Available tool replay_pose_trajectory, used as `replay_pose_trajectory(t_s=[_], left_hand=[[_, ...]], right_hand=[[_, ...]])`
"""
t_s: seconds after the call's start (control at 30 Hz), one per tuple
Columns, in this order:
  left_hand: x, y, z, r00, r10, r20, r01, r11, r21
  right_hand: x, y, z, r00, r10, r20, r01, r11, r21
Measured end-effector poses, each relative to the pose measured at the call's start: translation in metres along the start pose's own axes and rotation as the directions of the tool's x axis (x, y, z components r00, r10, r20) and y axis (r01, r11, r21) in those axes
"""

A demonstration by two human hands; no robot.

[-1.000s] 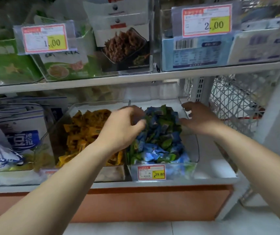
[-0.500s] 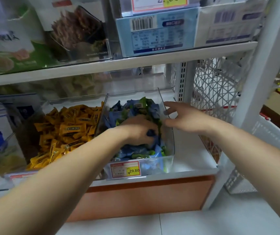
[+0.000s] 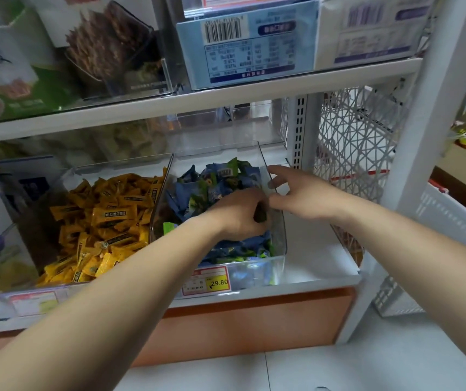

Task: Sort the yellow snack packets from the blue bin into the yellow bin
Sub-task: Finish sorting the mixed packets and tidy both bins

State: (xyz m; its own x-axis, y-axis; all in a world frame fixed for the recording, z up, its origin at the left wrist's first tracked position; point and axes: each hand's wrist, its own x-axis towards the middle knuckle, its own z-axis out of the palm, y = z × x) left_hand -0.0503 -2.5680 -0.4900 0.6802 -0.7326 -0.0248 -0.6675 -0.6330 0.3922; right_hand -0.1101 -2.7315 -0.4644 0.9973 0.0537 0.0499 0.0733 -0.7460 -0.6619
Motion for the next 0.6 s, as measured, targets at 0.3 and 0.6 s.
replay_pose_trajectory(t_s=[0.3,0.6], left_hand=[[0.005,-0.012,-0.005,0.987,-0.110,0.119,0.117,0.992,-0.049],[0.029,-0.016,0.002,0.979,-0.194,0.065,0.194,0.981,0.012]], right_hand=[[-0.001,0.001,0.001,1.000,0.012,-0.010,-0.011,1.000,0.014],[0.003,0.002,0.001,1.000,0.009,-0.015,-0.009,1.000,0.005]])
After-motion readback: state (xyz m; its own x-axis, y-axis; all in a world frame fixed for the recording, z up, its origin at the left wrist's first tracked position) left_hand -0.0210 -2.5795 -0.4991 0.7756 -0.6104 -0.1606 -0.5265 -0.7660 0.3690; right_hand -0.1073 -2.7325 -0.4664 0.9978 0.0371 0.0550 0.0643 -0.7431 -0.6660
